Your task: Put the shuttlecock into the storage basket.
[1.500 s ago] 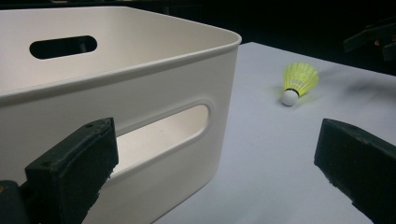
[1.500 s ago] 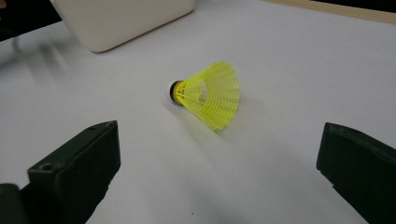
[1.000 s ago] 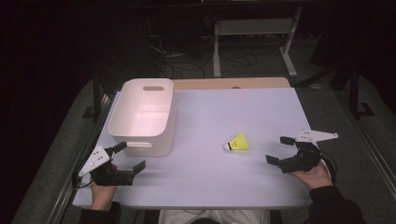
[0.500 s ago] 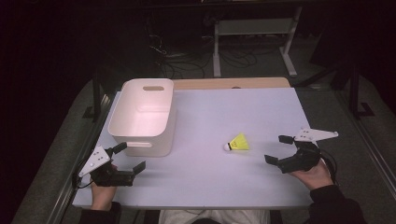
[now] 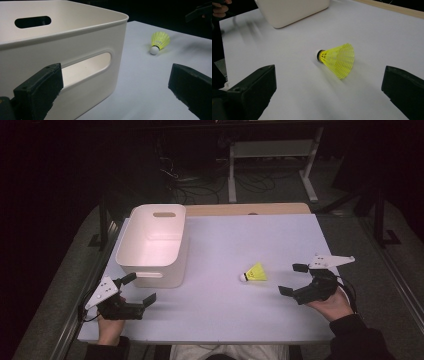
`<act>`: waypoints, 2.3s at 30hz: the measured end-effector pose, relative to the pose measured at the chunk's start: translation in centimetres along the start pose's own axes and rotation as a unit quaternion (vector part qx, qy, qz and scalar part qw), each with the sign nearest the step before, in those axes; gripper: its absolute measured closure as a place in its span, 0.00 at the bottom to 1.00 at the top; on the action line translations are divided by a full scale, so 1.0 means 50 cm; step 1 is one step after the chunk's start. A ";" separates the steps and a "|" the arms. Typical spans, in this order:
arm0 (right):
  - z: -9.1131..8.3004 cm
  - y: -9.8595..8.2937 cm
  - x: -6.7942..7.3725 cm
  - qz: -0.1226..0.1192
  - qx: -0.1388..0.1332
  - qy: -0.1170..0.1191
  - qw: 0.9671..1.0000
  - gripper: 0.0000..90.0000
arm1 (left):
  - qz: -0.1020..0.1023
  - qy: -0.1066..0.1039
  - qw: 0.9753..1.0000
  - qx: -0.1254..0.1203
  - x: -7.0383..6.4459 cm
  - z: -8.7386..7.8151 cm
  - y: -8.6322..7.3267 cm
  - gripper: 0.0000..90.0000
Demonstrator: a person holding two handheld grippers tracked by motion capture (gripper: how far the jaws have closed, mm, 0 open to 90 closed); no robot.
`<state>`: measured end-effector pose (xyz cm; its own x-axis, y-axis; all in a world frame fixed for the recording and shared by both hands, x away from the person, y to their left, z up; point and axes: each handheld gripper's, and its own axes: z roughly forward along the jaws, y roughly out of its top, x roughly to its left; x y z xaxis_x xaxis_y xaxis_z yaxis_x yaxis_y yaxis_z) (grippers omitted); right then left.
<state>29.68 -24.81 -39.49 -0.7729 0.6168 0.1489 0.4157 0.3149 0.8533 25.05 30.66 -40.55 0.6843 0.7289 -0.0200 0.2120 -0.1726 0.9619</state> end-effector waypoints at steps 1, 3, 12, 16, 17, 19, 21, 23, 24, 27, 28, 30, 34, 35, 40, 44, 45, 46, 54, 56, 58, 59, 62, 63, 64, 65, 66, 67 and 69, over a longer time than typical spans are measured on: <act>0.001 0.002 0.000 -0.001 0.001 0.000 1.000 0.00 | 0.000 0.000 1.000 0.000 0.000 0.000 0.000 0.00; 0.002 0.005 0.000 -0.003 0.001 0.003 1.000 0.00 | 0.000 0.000 1.000 0.000 0.000 0.000 0.000 0.00; 0.009 0.021 0.000 -0.012 0.010 0.008 1.000 0.00 | 0.002 0.002 1.000 0.000 0.001 -0.001 0.000 0.00; 0.013 0.028 0.003 -0.017 0.015 0.010 1.000 0.00 | 0.000 0.005 1.000 -0.003 0.000 -0.002 0.000 0.00; 0.013 0.028 0.003 -0.017 0.015 0.010 1.000 0.00 | 0.000 0.005 1.000 -0.003 0.000 -0.002 0.000 0.00; 0.018 0.033 0.002 -0.020 0.019 0.013 1.000 0.00 | 0.000 0.006 1.000 -0.004 0.000 -0.003 0.000 0.00; 0.022 0.036 0.002 -0.021 0.022 0.015 0.999 0.00 | 0.000 0.006 1.000 -0.005 0.000 -0.003 0.000 0.00; 0.027 0.038 0.001 -0.023 0.026 0.017 0.999 0.00 | 0.000 0.006 1.000 -0.005 0.001 -0.003 0.000 0.00; 0.029 0.040 0.000 -0.023 0.029 0.018 0.999 0.00 | 0.000 0.006 1.000 -0.005 0.001 -0.003 0.000 0.00; 0.037 0.044 -0.001 -0.027 0.036 0.020 0.999 0.00 | 0.000 0.006 1.000 -0.005 0.001 -0.003 0.000 0.00; 0.040 0.046 0.000 -0.028 0.038 0.021 0.999 0.00 | 0.000 0.006 1.000 -0.005 0.001 -0.003 0.000 0.00; 0.042 0.048 0.000 -0.029 0.041 0.022 0.998 0.00 | 0.000 0.006 1.000 -0.005 0.001 -0.003 0.000 0.00; 0.056 0.056 0.003 -0.037 0.051 0.028 0.998 0.00 | 0.000 0.006 1.000 -0.006 0.001 -0.003 0.000 0.00; 0.059 0.057 0.004 -0.038 0.053 0.029 0.997 0.00 | 0.000 0.006 1.000 -0.006 0.001 -0.004 0.000 0.00; 0.066 0.064 0.009 -0.044 0.059 0.035 0.997 0.00 | -0.001 0.006 1.000 -0.007 0.001 -0.004 0.000 0.00; 0.070 0.073 0.009 -0.046 0.060 0.040 0.996 0.00 | -0.001 0.006 1.000 -0.008 0.000 -0.005 0.000 0.00; 0.071 0.074 0.009 -0.048 0.061 0.041 0.996 0.00 | -0.001 0.006 1.000 -0.008 0.000 -0.005 0.000 0.00; 0.073 0.076 0.010 -0.048 0.063 0.042 0.996 0.00 | 0.000 0.005 1.000 -0.008 0.000 -0.005 0.000 0.00; 0.094 0.075 0.012 -0.054 0.083 0.051 0.994 0.00 | 0.000 0.005 1.000 -0.008 0.001 -0.005 0.000 0.00; 0.098 0.075 0.013 -0.056 0.087 0.054 0.993 0.00 | 0.000 0.005 1.000 -0.008 0.001 -0.005 0.000 0.00; 0.101 0.074 0.013 -0.058 0.094 0.056 0.992 0.00 | -0.001 0.005 1.000 -0.008 0.000 -0.005 0.000 0.00; 0.104 0.073 0.014 -0.059 0.098 0.058 0.992 0.00 | -0.001 0.004 1.000 -0.009 0.000 -0.005 0.000 0.00; 0.105 0.072 0.013 -0.058 0.102 0.059 0.991 0.00 | -0.001 0.004 1.000 -0.009 0.000 -0.005 0.000 0.00; 0.106 0.072 0.012 -0.059 0.102 0.061 0.991 0.03 | 0.000 0.004 1.000 -0.009 0.001 -0.006 0.000 0.00; 0.106 0.072 0.011 -0.060 0.103 0.065 0.991 0.05 | 0.000 0.004 1.000 -0.009 0.000 -0.006 0.000 0.00; 0.106 0.073 0.010 -0.061 0.102 0.065 0.991 0.06 | -0.001 0.004 1.000 -0.010 0.000 -0.006 0.000 0.00; 0.106 0.073 0.010 -0.061 0.102 0.065 0.991 0.06 | 0.000 0.004 1.000 -0.009 0.000 -0.006 0.000 0.00; 0.106 0.073 0.011 -0.062 0.102 0.064 0.991 0.09 | 0.000 0.004 1.000 -0.009 0.000 -0.006 0.000 0.00; 0.105 0.073 0.014 -0.074 0.097 0.063 0.990 0.13 | 0.000 0.005 1.000 -0.009 0.001 -0.006 0.000 0.00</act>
<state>33.19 -19.46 -38.88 -0.8811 0.4621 0.1007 0.3679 0.5359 0.7599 24.87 30.87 -40.47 0.6779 0.7350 -0.0166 0.1989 -0.1616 0.9666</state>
